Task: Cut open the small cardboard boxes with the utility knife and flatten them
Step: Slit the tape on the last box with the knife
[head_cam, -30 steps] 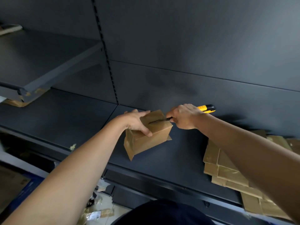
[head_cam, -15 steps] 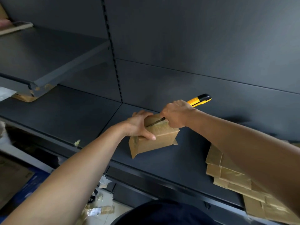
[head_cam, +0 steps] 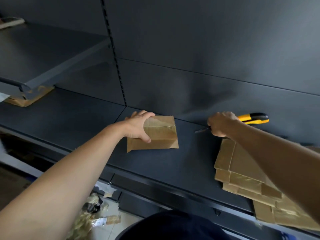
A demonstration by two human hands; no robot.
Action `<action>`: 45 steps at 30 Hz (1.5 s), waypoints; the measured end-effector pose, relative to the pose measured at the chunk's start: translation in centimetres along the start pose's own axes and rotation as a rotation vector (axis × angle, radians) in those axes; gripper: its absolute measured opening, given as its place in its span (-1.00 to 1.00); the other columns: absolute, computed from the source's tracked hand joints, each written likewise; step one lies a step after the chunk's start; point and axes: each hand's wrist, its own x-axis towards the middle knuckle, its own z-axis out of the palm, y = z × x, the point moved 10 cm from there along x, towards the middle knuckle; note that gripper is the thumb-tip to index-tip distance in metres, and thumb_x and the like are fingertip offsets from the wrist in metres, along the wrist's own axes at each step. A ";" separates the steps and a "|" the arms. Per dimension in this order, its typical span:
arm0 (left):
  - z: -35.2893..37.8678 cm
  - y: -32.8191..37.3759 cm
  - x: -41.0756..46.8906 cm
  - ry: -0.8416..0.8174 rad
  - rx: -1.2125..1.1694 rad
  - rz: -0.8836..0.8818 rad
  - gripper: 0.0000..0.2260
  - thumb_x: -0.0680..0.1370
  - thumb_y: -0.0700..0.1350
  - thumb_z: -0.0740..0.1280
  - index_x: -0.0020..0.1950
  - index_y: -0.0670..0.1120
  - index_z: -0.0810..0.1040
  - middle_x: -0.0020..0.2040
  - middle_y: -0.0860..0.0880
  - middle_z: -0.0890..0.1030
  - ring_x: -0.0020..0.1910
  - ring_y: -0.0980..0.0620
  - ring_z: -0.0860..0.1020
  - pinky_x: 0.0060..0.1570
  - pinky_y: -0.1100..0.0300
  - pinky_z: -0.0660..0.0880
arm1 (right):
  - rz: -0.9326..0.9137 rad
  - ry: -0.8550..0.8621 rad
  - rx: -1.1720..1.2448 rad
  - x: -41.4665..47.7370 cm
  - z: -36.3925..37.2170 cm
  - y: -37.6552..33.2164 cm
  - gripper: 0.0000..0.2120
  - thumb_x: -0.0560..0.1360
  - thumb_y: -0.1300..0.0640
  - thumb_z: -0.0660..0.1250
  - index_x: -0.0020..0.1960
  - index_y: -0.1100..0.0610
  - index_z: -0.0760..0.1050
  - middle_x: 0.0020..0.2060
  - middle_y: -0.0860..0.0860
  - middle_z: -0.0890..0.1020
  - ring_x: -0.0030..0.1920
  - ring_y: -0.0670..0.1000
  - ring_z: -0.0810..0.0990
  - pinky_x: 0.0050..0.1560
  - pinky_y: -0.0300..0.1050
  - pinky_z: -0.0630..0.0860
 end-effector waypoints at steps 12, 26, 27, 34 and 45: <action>-0.7 -1.2 -1.1 0.179 -0.362 0.048 -0.58 0.46 0.02 0.39 0.24 0.34 0.39 0.43 0.22 0.11 0.44 0.18 0.01 0.33 0.16 0.09 | 0.180 -0.148 0.805 3.3 8.4 -6.2 -0.70 0.60 0.13 0.20 0.25 0.27 0.45 -0.12 0.12 0.49 0.16 0.20 0.53 -0.08 -0.10 0.39; -2.7 -0.4 0.0 0.322 -0.094 -0.040 -0.66 0.47 0.09 0.38 0.22 0.25 0.44 0.26 0.13 0.34 0.30 0.03 0.26 0.27 0.04 0.06 | -0.027 -0.088 1.577 3.0 1.2 -8.6 -0.79 0.53 -0.05 0.29 -0.03 0.11 0.53 -0.15 0.09 0.55 -0.18 0.03 0.52 -0.09 -0.09 0.56; -3.0 -0.1 0.1 0.326 -0.075 -0.034 -0.65 0.46 0.09 0.40 0.22 0.23 0.45 0.22 0.12 0.36 0.27 0.03 0.29 0.25 0.06 0.08 | -0.067 -0.136 1.571 2.8 0.8 -9.4 -0.80 0.52 -0.01 0.33 0.04 0.10 0.55 -0.11 0.08 0.57 -0.14 0.00 0.55 -0.09 -0.13 0.57; -3.4 2.7 1.1 0.311 0.090 0.070 -0.57 0.47 0.02 0.43 0.33 0.05 0.49 0.04 0.06 0.43 0.08 0.02 0.45 -0.05 0.17 0.33 | -0.047 -0.165 1.503 2.3 0.8 -10.3 -0.68 0.51 0.15 0.39 0.20 0.28 0.51 0.05 0.19 0.62 0.00 0.10 0.64 0.04 -0.05 0.61; -1.5 4.3 1.1 0.258 0.466 0.161 -0.74 0.60 -0.08 0.18 0.20 -0.18 0.46 0.06 -0.11 0.49 -0.02 -0.10 0.48 -0.13 0.11 0.36 | 0.035 -0.176 1.692 2.5 2.8 -10.1 -0.65 0.54 0.09 0.34 0.26 0.24 0.50 0.04 0.12 0.63 -0.02 0.07 0.65 0.03 -0.11 0.61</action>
